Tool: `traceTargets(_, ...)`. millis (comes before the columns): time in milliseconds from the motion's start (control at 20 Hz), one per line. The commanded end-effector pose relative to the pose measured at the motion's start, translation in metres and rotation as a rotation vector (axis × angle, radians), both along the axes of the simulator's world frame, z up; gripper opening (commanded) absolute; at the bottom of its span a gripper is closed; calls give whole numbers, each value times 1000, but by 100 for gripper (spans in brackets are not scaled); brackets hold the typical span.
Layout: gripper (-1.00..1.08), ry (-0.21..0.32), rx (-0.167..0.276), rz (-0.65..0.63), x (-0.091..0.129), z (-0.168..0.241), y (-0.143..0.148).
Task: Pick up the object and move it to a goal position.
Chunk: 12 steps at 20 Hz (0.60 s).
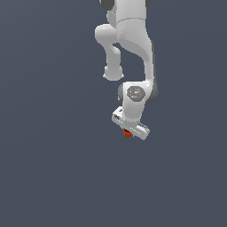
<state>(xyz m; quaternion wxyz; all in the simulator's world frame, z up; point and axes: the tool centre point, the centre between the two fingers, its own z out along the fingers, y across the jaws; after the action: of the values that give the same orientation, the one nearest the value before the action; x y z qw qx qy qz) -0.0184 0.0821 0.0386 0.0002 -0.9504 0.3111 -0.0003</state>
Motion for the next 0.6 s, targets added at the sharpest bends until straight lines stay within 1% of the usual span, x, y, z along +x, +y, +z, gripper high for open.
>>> traceTargets(0,-100,1,0,0,0,-1,0)
traceTargets(300,-100,0,0,0,1,0,0)
traceTargets(550,-100,0,0,0,8,2,0)
